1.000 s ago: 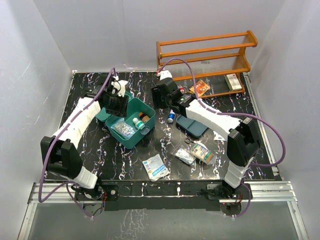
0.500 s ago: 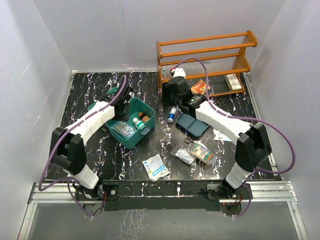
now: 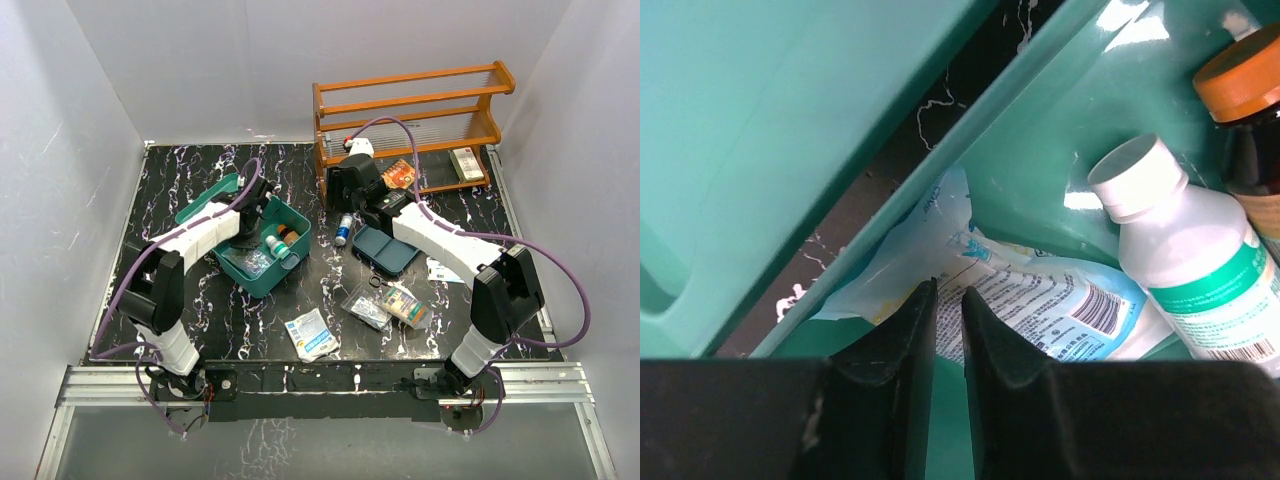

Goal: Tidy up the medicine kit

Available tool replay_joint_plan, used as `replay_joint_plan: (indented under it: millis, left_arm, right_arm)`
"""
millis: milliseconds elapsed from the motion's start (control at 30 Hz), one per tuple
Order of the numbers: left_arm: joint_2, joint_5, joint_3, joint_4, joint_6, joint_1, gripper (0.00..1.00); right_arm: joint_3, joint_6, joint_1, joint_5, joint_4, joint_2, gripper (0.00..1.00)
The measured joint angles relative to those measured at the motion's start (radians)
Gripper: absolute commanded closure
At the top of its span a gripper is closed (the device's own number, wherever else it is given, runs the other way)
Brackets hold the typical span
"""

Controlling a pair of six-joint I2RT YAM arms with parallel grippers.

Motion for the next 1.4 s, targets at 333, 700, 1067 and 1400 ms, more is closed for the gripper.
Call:
replay_joint_plan:
  millis: [333,700,1067,1400]
  left_arm:
    - [0.022,0.074,-0.074,0.054,-0.023,0.020,0.85]
    - [0.016,0.218,-0.108,0.109,-0.037,0.039,0.83]
    - [-0.151,0.122,-0.107,0.164,0.010,0.039,0.77]
    - [-0.135,-0.022,-0.107,0.206,0.047,0.039,0.92]
  right_arm:
    - [-0.003,0.000,-0.013,-0.008,0.000,0.000,0.50]
    - [-0.003,0.000,-0.019,-0.023,0.000,0.001,0.50]
    - [-0.005,0.000,-0.024,-0.026,0.000,0.001,0.50]
    - [-0.007,0.000,-0.028,-0.029,0.000,0.001,0.50]
